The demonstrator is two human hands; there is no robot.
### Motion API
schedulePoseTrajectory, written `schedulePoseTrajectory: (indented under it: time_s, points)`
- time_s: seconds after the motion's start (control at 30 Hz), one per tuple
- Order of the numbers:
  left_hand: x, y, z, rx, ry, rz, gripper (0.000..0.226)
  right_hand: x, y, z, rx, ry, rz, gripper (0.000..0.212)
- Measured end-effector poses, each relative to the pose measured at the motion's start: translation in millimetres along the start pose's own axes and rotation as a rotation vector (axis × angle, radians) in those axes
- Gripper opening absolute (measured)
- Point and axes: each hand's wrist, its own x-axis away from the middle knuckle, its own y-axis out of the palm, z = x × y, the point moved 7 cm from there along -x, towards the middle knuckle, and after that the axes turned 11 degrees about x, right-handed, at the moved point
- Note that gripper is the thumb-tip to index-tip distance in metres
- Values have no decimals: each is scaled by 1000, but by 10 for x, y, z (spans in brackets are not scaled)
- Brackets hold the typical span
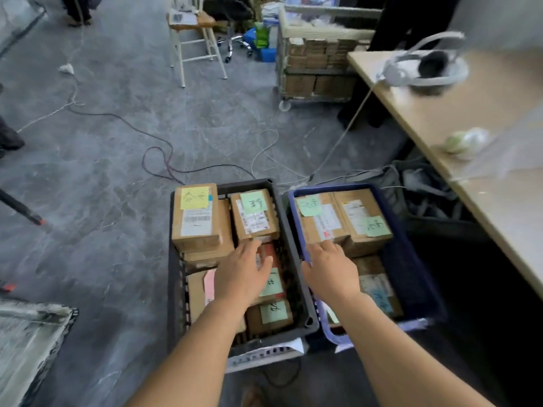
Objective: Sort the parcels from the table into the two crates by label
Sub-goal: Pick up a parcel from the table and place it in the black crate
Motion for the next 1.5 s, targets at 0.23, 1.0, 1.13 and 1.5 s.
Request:
schedulePoseTrajectory:
  time_s: [0.23, 1.0, 1.13, 1.5]
  points:
    - [452, 324, 939, -40, 192, -69, 48, 843, -351, 897, 1, 178, 119, 36]
    - [3700, 2660, 3962, -109, 803, -307, 52, 4953, -169, 4125, -116, 789, 392, 39]
    - [4201, 3057, 4333, -116, 908, -379, 52, 5506, -51, 4520, -112, 909, 384, 40]
    - [4968, 4123, 5162, -146, 1126, -554, 53, 6363, 463, 5486, -169, 1181, 333, 42]
